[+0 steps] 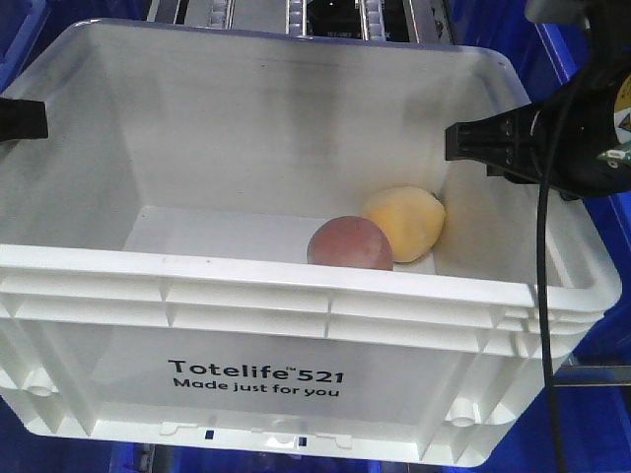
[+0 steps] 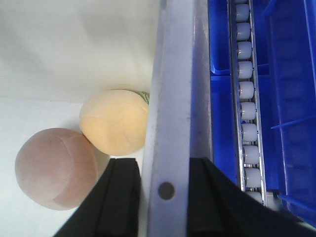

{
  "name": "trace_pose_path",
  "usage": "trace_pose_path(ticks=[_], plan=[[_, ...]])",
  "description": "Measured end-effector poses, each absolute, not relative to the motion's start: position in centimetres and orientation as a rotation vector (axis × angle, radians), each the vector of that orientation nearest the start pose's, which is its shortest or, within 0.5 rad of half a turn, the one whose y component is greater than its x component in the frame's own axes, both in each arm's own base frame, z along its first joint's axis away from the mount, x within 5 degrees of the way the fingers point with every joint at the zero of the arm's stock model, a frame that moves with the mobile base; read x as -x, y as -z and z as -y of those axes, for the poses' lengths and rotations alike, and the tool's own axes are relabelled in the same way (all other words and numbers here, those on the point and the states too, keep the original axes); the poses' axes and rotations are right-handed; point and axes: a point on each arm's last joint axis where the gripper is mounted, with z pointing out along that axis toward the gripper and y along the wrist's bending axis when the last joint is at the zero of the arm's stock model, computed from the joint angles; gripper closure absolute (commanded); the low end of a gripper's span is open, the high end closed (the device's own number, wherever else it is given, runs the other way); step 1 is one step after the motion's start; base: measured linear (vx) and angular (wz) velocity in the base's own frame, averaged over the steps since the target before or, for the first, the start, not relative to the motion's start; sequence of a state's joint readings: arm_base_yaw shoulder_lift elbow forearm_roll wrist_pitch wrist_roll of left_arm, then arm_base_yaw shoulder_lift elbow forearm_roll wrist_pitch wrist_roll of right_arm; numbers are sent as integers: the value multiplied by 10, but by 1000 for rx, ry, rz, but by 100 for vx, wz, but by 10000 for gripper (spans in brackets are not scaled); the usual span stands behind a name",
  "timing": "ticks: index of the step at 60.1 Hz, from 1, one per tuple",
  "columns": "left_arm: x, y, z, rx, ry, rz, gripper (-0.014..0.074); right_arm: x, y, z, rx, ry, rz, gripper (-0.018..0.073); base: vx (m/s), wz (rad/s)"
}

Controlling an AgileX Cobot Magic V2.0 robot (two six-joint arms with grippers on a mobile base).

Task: Place moving items into box and shelve
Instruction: 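Hold the tote with both grippers while the base approaches the shelf, then lower the tote onto the shelf roller lane and open both grippers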

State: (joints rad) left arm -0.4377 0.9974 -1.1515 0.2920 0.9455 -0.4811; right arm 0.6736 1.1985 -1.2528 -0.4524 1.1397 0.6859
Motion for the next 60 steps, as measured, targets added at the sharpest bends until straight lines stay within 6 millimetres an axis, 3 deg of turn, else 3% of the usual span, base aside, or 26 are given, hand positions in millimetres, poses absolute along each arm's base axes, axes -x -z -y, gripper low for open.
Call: trace_pose_path(ticks=[48, 60], plan=[[-178, -407, 59, -22, 134, -2234, 610, -201, -390, -114, 74, -9, -2402, 571, 0, 0], [-183, -405, 60, -33, 115, -2209, 608, -210, -389, -118, 94, -2, -2355, 568, 0, 0]])
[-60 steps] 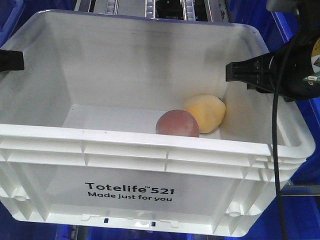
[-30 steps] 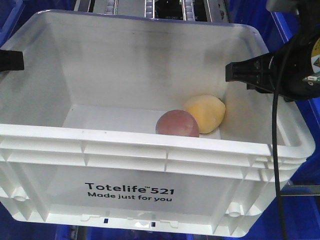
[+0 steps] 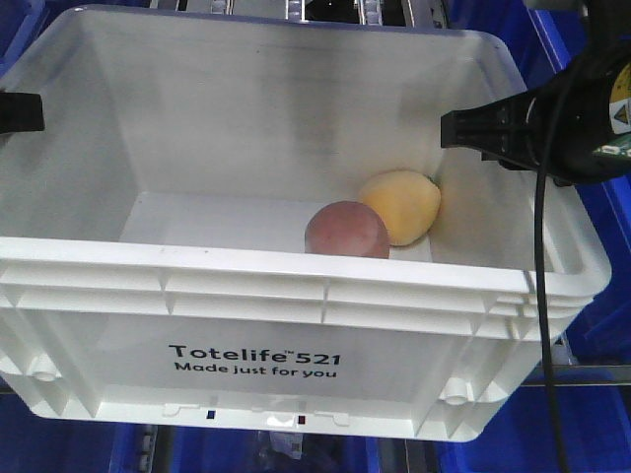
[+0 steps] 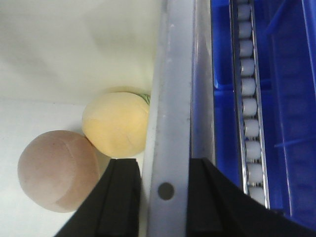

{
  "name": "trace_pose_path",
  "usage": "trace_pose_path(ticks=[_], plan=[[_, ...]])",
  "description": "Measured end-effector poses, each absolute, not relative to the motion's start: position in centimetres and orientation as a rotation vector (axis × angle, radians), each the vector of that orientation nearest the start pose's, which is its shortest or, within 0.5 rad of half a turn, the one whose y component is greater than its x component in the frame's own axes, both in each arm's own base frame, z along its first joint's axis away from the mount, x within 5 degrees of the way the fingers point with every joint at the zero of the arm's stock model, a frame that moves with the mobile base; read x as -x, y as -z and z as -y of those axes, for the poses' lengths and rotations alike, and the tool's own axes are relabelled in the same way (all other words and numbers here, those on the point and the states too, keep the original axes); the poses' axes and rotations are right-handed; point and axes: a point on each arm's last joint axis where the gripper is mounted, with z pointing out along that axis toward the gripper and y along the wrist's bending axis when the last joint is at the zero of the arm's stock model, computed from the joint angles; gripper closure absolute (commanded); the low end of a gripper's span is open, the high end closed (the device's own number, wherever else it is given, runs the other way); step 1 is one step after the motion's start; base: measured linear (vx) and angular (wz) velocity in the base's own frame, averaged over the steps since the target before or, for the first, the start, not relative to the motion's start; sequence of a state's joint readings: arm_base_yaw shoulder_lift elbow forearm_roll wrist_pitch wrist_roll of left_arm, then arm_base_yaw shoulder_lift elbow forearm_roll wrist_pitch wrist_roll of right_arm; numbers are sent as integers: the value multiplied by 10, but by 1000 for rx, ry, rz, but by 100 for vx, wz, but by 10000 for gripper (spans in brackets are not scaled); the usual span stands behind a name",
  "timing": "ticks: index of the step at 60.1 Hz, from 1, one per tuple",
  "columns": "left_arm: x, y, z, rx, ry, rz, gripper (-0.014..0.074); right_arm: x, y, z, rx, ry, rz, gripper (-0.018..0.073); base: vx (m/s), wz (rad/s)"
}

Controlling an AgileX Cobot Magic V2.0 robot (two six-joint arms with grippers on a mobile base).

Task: Place moving items into box and shelve
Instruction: 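Lower the tote onto the shelf roller lane and open both grippers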

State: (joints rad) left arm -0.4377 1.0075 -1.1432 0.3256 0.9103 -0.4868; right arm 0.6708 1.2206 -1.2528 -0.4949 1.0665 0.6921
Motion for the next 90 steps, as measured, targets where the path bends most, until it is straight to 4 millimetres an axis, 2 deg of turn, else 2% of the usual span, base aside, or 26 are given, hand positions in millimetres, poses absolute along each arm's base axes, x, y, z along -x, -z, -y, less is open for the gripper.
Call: trace_pose_path(ticks=[7, 18, 28, 33, 37, 40, 51, 56, 63, 71, 80, 90], plan=[[-197, -387, 63, -47, 90, -2158, 605, -229, -378, -124, 84, 43, -2335, 564, 0, 0], [-224, -344, 73, -102, 63, -2072, 599, -268, -353, -127, 26, 151, -2308, 557, 0, 0], [-250, -314, 79, -182, -41, -2094, 576, -296, -327, -132, -6, 172, -2308, 543, 0, 0], [-261, -307, 76, -171, -65, -2085, 528, -306, -315, -137, 6, 172, -2311, 510, 0, 0], [-272, -302, 72, -146, -70, -2078, 456, -312, -310, -141, 45, 165, -2289, 454, 0, 0], [-276, -300, 71, -132, -62, -2070, 371, -315, -309, -142, 61, 167, -2278, 396, 0, 0], [-278, -302, 71, -130, -48, -2053, 43, -316, -309, -143, 77, 165, -2273, 98, 0, 0], [-275, -306, 74, -144, -19, -2029, -58, -315, -310, -145, 102, 145, -2267, -24, 0, 0], [-267, -319, 74, -151, 14, -1979, -114, -310, -320, -146, 118, 115, -2240, -130, 0, 0], [-255, -335, 70, -117, 47, -1929, -99, -296, -339, -139, 148, 107, -2218, -134, 0, 0], [-237, -351, 62, -89, 38, -1903, -56, -274, -360, -132, 215, 47, -2231, -83, 0, 0], [-216, -357, 45, -62, -111, -2070, -35, -246, -380, -121, 303, -5, -2249, -6, 0, 0]])
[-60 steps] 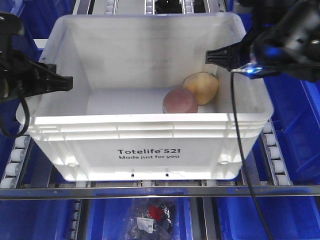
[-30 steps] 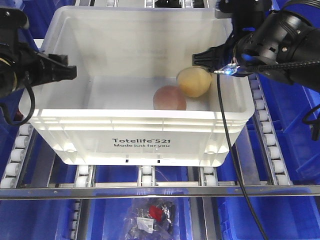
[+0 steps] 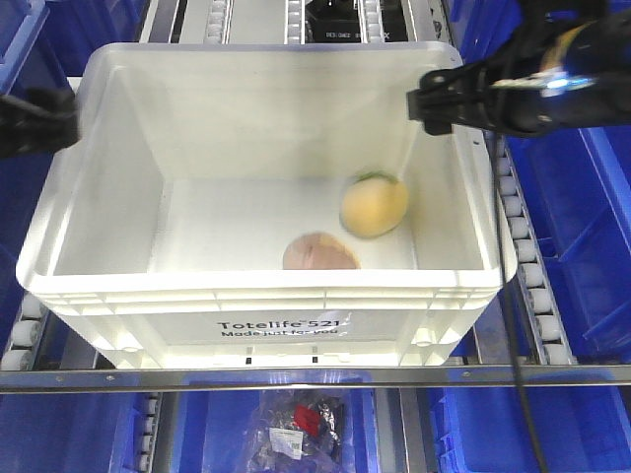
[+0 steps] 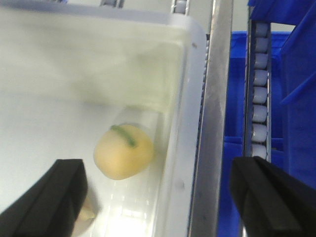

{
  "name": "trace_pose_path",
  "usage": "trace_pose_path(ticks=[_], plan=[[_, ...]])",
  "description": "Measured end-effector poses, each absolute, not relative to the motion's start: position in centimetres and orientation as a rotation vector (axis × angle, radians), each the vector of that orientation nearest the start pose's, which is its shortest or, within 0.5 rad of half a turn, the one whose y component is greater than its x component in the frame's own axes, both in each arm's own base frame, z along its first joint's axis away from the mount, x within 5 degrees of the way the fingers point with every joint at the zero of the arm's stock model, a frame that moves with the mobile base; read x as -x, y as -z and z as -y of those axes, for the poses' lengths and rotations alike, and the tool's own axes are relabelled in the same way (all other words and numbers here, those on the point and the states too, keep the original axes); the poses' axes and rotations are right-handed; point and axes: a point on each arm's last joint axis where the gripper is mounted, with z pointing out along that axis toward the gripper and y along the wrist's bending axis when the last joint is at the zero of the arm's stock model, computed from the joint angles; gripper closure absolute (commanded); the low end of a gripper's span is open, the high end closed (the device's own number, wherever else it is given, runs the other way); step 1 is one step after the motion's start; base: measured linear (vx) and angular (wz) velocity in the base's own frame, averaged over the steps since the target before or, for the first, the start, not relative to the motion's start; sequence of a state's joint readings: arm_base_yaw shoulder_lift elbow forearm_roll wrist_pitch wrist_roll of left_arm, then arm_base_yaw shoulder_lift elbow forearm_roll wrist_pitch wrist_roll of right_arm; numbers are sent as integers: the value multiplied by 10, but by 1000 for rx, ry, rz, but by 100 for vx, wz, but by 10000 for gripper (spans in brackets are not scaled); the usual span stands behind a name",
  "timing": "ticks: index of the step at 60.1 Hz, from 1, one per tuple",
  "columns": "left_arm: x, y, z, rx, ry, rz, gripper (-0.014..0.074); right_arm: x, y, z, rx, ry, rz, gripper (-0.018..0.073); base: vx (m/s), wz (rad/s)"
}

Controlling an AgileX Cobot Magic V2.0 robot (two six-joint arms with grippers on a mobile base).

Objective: Place moving items into box and shelve

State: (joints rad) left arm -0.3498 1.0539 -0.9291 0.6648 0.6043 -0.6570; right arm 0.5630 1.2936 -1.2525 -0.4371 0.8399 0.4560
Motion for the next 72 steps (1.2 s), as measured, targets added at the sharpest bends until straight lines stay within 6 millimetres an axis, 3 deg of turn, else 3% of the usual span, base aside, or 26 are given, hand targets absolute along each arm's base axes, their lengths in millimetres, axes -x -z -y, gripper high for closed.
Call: trace_pose_path(ticks=[9, 20, 38, 50, 62, 72], plan=[[-201, -366, 47, -163, -82, -2272, -29, -225, -391, -113, 374, -37, -2244, 18, 0, 0], [-176, -366, 54, -306, 74, -2323, -12, -191, -375, -94, 446, -30, -2256, 18, 0, 0], [-86, -394, 31, -397, 183, -2096, 4, -122, -361, -61, 575, -110, -2210, 19, 0, 0], [-37, -395, 19, -408, 267, -2039, 4, -81, -350, -42, 678, -163, -2113, 19, 0, 0], [-19, -388, 13, -419, 266, -2034, 55, -62, -345, -32, 678, -190, -2066, 52, 0, 0], [-19, -386, 13, -424, 266, -2048, 201, -59, -343, -30, 682, -189, -2085, 207, 0, 0]])
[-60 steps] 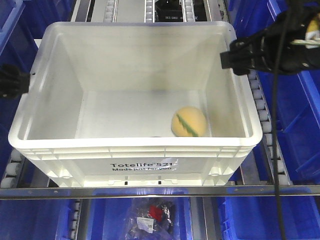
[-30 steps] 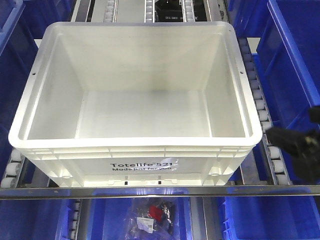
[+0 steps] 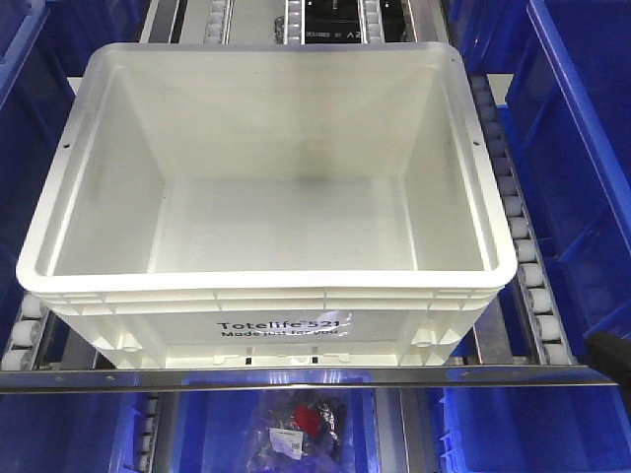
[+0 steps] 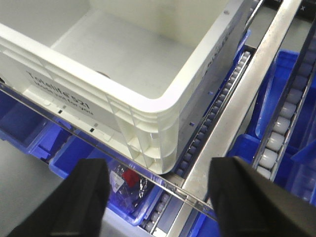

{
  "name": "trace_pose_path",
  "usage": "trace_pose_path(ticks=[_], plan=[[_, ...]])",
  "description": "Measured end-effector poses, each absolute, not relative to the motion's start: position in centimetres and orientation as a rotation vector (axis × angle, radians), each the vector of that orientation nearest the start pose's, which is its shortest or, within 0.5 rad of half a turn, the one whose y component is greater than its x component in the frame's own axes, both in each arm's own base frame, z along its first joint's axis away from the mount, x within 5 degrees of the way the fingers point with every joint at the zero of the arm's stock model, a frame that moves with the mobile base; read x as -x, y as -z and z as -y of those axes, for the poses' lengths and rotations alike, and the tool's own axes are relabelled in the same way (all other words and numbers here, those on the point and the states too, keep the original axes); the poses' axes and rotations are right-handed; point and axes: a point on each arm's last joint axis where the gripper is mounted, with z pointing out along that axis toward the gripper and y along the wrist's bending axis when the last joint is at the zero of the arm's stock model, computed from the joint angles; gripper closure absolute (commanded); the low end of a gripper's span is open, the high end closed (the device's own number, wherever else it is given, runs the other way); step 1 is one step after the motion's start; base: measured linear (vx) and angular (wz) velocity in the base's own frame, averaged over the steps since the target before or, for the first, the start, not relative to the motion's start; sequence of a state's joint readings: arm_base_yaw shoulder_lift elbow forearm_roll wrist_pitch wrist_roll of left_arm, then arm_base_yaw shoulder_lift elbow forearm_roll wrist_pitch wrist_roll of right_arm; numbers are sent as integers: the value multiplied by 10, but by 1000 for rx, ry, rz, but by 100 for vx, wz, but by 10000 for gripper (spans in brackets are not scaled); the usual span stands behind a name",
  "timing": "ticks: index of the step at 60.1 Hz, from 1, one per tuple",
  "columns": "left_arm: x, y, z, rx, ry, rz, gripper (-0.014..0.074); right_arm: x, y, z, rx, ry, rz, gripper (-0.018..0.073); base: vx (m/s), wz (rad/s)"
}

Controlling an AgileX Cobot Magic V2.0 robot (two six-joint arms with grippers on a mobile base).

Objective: Place moving items into box and shelve

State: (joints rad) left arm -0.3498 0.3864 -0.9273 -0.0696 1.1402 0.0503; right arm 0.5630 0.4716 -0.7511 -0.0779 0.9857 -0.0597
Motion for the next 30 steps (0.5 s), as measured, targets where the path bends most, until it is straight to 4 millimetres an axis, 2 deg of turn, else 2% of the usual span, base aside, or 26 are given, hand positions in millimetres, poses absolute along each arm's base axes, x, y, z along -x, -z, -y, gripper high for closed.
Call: trace_pose_path(ticks=[9, 19, 30], plan=[[-19, -386, 13, -424, 267, -2048, 376, -58, -343, -30, 684, -192, -2096, 398, 0, 0], [-19, -386, 13, -424, 267, -2048, 523, -58, -342, -31, 684, -211, -2101, 581, 0, 0], [-19, -386, 13, -424, 267, -2048, 616, -57, -342, -32, 683, -218, -2102, 576, 0, 0]])
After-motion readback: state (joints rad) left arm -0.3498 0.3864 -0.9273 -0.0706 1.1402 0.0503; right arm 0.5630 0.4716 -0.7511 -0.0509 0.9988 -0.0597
